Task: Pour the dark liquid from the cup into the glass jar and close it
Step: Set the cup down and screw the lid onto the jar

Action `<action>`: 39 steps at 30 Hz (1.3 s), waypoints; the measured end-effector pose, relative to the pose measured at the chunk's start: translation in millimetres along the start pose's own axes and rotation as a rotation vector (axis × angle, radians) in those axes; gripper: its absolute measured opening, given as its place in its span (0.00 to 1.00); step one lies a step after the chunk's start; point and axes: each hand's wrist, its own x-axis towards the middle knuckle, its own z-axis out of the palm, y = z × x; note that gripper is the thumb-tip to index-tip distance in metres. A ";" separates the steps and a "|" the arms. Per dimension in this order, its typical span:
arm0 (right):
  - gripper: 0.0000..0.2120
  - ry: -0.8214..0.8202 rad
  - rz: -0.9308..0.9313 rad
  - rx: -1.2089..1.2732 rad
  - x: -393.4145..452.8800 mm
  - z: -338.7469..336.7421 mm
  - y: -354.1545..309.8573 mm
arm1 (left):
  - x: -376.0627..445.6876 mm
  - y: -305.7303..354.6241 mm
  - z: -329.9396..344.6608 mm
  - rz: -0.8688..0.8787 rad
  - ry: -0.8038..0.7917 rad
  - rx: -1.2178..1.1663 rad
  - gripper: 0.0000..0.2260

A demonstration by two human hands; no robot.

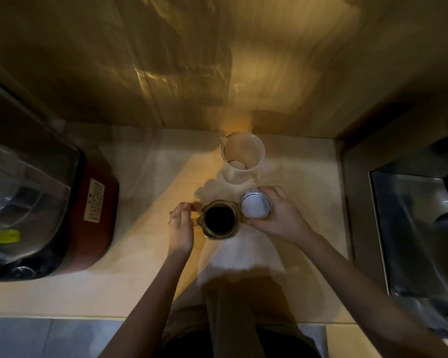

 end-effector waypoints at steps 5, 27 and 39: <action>0.40 -0.179 -0.071 -0.069 -11.4 -30.7 -24.7 | -10.6 3.9 -22.3 0.165 -0.296 0.122 0.25; 0.32 -0.170 -0.302 -0.764 -10.7 -3.4 -116.1 | -13.9 2.7 -10.5 0.225 -0.410 0.276 0.43; 0.31 -0.077 -0.116 -0.715 -13.2 2.2 -125.2 | -14.9 -0.9 -7.1 0.192 -0.389 0.262 0.43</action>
